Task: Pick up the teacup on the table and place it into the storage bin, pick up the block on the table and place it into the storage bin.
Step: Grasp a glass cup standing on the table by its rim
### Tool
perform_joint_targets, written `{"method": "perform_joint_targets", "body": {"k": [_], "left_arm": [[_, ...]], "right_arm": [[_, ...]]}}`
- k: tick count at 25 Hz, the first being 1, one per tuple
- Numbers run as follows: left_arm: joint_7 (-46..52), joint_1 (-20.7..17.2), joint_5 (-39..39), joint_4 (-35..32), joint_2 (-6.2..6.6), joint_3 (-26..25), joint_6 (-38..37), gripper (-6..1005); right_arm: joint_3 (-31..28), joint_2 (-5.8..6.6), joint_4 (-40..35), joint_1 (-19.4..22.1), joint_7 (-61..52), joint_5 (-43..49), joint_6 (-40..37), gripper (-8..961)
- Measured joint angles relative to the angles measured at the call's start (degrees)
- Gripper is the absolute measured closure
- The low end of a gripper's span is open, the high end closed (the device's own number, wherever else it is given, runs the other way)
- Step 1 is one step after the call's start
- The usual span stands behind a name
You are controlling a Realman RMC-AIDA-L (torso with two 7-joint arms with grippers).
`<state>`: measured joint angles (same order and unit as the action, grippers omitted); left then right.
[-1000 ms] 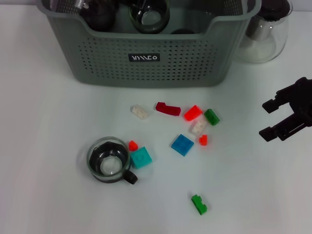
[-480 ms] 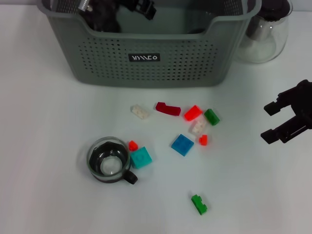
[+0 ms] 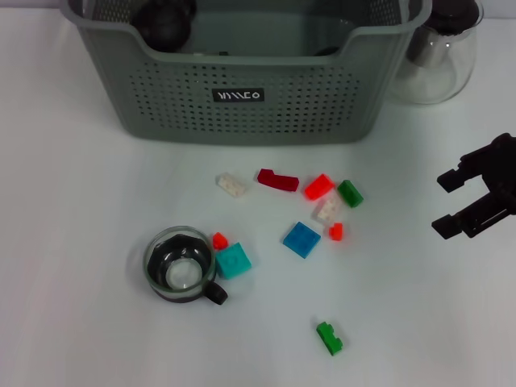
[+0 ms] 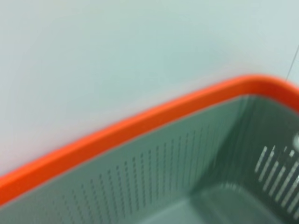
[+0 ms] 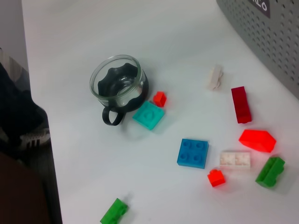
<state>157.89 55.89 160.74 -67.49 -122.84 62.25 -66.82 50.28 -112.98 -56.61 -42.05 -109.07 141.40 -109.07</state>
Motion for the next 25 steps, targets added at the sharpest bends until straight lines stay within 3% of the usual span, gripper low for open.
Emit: {"method": "perform_joint_targets", "body": {"k": [2, 5, 10, 17, 22, 25], "left_arm": [[-1.3, -3.0, -3.2, -6.4, -0.66, -0.1, -1.2, 237], [-7.4, -9.7, -15.5, -18.0, -1.45, -0.3, -4.5, 135], [-17.1, -17.1, -34.1, -27.7, -1.57, -4.2, -14.1, 114], [-27.9, -21.2, -47.9, -30.9, -1.41, -11.6, -35.9, 113], [-33.6, -23.4, -48.0, -30.2, -1.64, -11.5, -46.4, 113], [-37.8, -26.4, -45.4, -28.9, -1.71, -9.0, -48.7, 113]], "right_arm": [[0.0, 0.05, 0.0, 0.1, 0.0, 0.0, 0.1, 25], [-0.1, 0.03, 0.0, 0.2, 0.0, 0.0, 0.2, 25], [-0.4, -0.13, 0.0, 0.2, 0.0, 0.0, 0.3, 25], [-0.6, -0.38, 0.0, 0.3, -0.2, -0.2, 1.1, 25], [-0.7, -0.79, 0.0, 0.4, -0.5, -0.3, 1.4, 25], [-1.2, -1.25, 0.0, 0.4, -0.6, -0.3, 1.5, 25]]}}
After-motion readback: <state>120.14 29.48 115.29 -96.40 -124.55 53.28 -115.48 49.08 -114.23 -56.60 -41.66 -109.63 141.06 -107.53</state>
